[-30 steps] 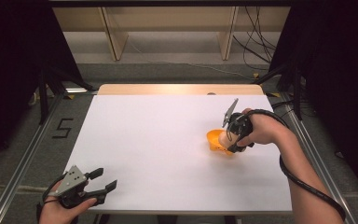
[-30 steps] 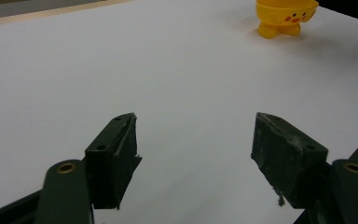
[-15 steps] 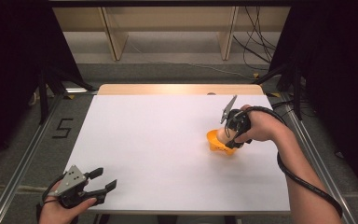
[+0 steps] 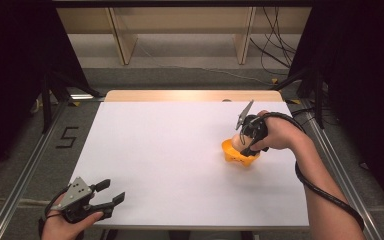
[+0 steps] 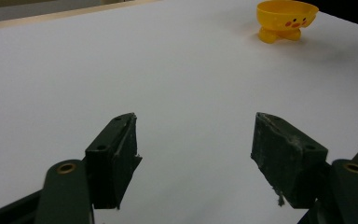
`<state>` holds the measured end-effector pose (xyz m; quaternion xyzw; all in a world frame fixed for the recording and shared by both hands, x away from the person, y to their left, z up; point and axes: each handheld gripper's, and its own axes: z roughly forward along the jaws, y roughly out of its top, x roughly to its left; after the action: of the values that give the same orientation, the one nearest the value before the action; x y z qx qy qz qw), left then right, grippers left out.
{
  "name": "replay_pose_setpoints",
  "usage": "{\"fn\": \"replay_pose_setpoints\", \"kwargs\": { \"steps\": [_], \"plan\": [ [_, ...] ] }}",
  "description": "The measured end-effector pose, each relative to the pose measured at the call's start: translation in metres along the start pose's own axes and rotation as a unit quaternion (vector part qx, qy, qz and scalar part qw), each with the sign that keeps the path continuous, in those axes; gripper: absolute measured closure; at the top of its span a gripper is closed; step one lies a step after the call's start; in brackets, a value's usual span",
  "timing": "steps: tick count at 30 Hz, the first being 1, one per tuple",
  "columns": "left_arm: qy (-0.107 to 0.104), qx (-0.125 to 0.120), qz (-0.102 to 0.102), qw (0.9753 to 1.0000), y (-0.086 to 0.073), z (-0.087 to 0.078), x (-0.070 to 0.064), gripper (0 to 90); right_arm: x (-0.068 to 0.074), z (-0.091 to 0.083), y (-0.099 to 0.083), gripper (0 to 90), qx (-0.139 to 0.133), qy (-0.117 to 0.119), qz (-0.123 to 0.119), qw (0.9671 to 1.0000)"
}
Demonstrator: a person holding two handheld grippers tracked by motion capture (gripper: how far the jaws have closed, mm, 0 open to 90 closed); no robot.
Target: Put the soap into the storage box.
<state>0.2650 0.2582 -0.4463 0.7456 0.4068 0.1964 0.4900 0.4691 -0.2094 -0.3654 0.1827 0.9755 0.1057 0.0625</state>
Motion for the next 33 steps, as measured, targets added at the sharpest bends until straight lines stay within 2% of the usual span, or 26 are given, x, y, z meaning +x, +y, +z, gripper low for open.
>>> {"fn": "replay_pose_setpoints", "kwargs": {
  "steps": [7, 9, 11, 16, 20, 22, 23, 33],
  "plan": [
    [0.001, 0.002, 0.002, 1.0000, 0.000, 0.000, 0.000, 30.8, -0.004, 0.000, 0.001, 34.0, -0.009, -0.005, -0.007, 0.9999],
    [0.000, 0.000, -0.001, 1.0000, 0.000, 0.000, 0.000, 30.8, -0.004, 0.001, 0.001, 34.0, -0.010, -0.006, 0.001, 0.9999],
    [0.006, 0.005, 0.002, 1.0000, 0.000, -0.001, 0.000, 30.9, -0.005, 0.003, 0.001, 34.0, -0.013, -0.007, -0.003, 0.9999],
    [0.001, 0.000, 0.001, 1.0000, 0.000, 0.000, 0.001, 30.8, -0.007, 0.008, 0.001, 34.0, -0.012, -0.005, 0.003, 0.9999],
    [0.000, 0.000, 0.001, 1.0000, 0.000, -0.001, 0.001, 30.8, -0.008, 0.011, 0.001, 34.0, -0.017, -0.005, -0.002, 0.9998],
    [0.000, 0.000, 0.001, 1.0000, 0.000, -0.001, 0.000, 30.9, -0.009, 0.013, 0.001, 34.0, -0.016, -0.008, 0.001, 0.9998],
    [0.000, 0.000, -0.002, 1.0000, 0.000, 0.000, 0.000, 30.8, -0.008, 0.014, 0.000, 34.0, -0.019, -0.010, 0.011, 0.9997],
    [0.003, 0.002, 0.001, 1.0000, 0.001, -0.001, -0.001, 30.8, -0.011, 0.018, -0.003, 33.9, -0.018, -0.012, 0.012, 0.9997]
  ]
}}
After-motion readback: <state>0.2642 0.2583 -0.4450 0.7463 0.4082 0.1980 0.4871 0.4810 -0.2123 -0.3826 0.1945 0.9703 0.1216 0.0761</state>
